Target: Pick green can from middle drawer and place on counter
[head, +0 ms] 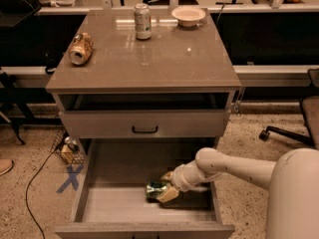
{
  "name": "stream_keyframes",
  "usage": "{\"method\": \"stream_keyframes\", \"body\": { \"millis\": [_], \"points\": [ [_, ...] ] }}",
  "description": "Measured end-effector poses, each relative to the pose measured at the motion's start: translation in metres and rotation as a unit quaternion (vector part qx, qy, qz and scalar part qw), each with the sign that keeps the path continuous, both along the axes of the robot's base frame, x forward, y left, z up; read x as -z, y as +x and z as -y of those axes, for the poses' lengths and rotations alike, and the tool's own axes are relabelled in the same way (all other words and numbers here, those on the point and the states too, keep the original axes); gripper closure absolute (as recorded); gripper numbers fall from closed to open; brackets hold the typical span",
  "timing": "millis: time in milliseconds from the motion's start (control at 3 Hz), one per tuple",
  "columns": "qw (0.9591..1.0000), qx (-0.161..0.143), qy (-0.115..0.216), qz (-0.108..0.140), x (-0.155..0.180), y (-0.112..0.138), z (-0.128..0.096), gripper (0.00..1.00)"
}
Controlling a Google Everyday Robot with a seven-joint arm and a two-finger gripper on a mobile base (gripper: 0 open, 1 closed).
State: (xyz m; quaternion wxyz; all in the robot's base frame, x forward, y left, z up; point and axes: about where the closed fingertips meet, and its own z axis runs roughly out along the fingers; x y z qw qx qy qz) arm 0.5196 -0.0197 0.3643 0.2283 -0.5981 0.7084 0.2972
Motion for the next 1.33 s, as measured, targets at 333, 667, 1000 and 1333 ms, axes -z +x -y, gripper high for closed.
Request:
{"method": "stream_keyframes", "body": {
  "millis": [333,667,1000,1333],
  "points": [
    [1.0,0.0,0.001,0.0,-0.004,0.0,0.0,0.86],
    [0.9992,0.03,0.004,0.025,-0.032,-0.01,0.031,1.0],
    [0.9939,0.069,-0.001,0.087,-0.101,-0.03,0.084,1.0],
    [0.9825,0.124,-0.01,0.139,-0.165,-0.052,0.163,1.0]
  ]
}}
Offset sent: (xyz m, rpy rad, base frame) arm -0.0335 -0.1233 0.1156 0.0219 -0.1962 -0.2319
